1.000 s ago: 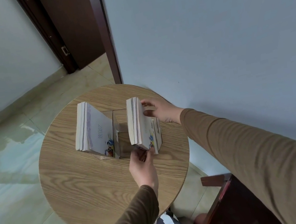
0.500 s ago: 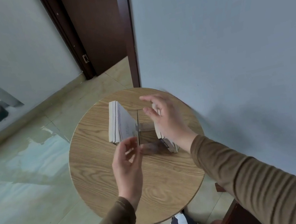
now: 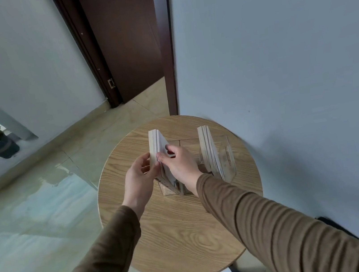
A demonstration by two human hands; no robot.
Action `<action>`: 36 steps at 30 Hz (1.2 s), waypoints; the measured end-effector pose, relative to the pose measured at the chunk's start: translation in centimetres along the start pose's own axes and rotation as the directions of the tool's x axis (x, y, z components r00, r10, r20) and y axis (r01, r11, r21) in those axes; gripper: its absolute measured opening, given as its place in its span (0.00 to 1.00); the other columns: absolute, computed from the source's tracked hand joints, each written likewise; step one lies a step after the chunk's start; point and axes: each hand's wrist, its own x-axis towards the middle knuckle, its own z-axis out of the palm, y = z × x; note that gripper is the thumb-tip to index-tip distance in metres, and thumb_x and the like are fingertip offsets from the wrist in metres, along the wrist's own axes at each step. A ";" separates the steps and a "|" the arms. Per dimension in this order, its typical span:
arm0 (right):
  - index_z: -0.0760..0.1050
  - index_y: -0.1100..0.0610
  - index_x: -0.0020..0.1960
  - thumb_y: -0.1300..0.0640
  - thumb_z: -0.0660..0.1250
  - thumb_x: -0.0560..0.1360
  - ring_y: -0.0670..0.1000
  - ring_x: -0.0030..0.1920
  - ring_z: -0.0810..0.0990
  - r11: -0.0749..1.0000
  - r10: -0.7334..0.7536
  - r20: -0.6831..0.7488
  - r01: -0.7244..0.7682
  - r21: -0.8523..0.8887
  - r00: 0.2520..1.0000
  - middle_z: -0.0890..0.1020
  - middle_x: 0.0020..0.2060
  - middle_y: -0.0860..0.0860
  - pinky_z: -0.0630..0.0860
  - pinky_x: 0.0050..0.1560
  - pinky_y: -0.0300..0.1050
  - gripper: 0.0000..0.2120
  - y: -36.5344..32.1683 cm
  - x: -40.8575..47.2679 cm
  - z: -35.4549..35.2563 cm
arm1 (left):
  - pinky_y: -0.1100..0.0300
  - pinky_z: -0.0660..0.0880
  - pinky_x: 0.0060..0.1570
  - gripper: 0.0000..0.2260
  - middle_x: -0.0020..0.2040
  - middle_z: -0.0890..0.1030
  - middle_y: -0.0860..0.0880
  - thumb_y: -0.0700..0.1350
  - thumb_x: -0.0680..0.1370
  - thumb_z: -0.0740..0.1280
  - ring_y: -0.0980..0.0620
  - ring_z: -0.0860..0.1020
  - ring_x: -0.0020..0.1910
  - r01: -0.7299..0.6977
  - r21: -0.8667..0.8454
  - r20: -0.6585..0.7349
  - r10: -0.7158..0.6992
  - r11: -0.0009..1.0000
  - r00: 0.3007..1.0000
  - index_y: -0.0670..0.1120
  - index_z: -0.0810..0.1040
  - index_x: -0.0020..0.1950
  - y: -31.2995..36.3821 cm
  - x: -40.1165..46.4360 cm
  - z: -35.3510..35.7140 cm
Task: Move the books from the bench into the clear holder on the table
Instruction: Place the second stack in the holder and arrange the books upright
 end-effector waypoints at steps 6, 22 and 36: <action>0.74 0.58 0.71 0.45 0.70 0.77 0.51 0.65 0.78 0.999 -0.018 -0.001 0.018 0.037 1.000 0.80 0.67 0.51 0.72 0.57 0.39 0.28 -0.4 -0.1 0.3 | 0.72 0.78 0.40 0.18 0.53 0.86 0.50 0.48 0.81 0.70 0.56 0.84 0.50 0.023 -0.123 0.056 -0.016 0.992 0.998 0.50 0.79 0.71 -0.8 0.3 -0.4; 0.57 0.52 0.30 0.61 0.60 0.79 0.43 0.20 0.60 0.993 -0.054 -0.089 0.044 -0.112 0.995 0.61 0.23 0.47 0.56 0.26 0.41 0.21 -0.5 -1.2 -1.7 | 0.59 0.79 0.55 0.19 0.56 0.84 0.50 0.44 0.80 0.71 0.48 0.83 0.58 0.063 -0.169 0.105 -0.046 0.984 0.993 0.50 0.77 0.71 -1.1 0.9 -0.9; 0.84 0.46 0.58 0.55 0.62 0.82 0.46 0.25 0.75 0.907 -0.391 -0.083 0.368 -0.206 0.917 0.85 0.34 0.52 0.72 0.25 0.44 0.13 -5.9 -6.1 -9.7 | 0.52 0.63 0.75 0.29 0.74 0.75 0.55 0.57 0.76 0.72 0.55 0.71 0.75 -0.375 -0.011 0.269 0.364 0.927 0.892 0.53 0.72 0.76 9.0 2.1 -1.8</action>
